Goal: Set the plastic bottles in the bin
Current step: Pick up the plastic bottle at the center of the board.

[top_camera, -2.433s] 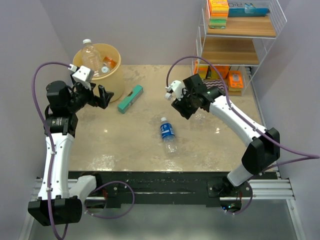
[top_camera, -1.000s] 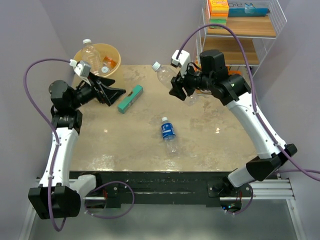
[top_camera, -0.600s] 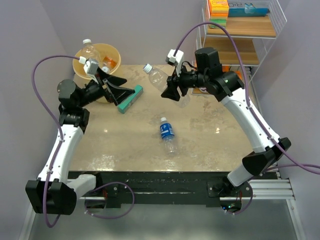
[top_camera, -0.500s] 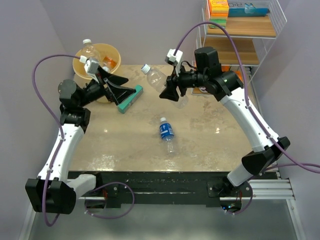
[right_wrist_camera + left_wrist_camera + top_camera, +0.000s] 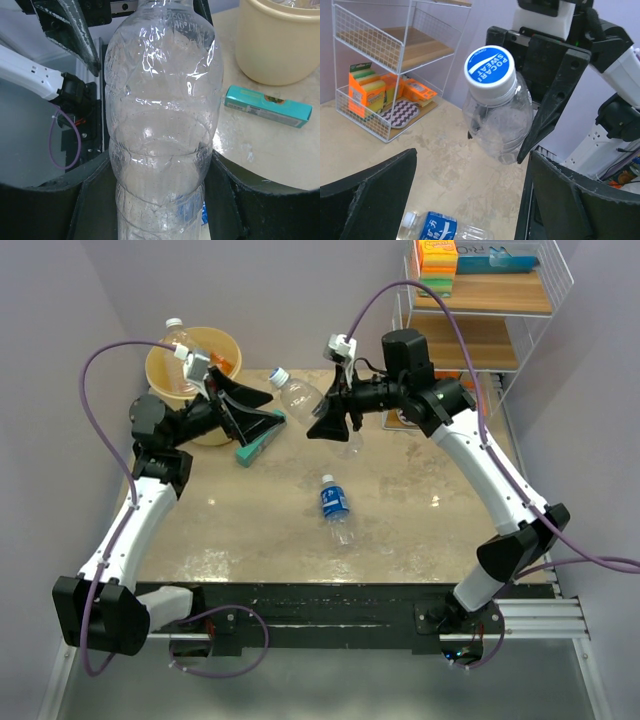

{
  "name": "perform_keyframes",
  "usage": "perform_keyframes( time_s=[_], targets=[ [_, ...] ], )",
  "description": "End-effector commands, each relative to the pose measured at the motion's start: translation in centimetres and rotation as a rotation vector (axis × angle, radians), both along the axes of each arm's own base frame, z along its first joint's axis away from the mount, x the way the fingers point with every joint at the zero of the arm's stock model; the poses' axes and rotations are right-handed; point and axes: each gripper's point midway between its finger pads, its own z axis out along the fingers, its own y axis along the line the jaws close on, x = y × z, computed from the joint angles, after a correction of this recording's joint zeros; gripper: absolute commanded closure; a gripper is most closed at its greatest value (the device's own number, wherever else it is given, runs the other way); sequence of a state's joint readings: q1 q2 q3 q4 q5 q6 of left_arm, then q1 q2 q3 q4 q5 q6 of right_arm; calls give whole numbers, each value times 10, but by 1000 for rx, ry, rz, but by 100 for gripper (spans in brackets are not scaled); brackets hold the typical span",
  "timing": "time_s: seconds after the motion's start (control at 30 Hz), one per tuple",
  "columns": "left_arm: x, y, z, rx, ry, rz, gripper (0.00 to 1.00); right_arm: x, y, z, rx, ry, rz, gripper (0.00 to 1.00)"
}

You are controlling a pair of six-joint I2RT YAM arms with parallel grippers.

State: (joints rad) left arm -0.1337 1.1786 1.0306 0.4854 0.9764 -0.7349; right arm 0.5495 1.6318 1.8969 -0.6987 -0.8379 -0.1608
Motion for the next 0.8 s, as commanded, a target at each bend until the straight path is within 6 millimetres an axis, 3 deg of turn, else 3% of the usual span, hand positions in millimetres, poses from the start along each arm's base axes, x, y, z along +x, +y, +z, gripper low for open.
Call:
perform_keyframes(
  time_s=[0.0,0.77],
  targets=[
    [-14,-7,34,-38,-101,-59,1,-8,8,23,71,-14,59,58],
    [-16,-34,45,-55,-91,-155,1,-24,28,14,60,-12,138,56]
  ],
)
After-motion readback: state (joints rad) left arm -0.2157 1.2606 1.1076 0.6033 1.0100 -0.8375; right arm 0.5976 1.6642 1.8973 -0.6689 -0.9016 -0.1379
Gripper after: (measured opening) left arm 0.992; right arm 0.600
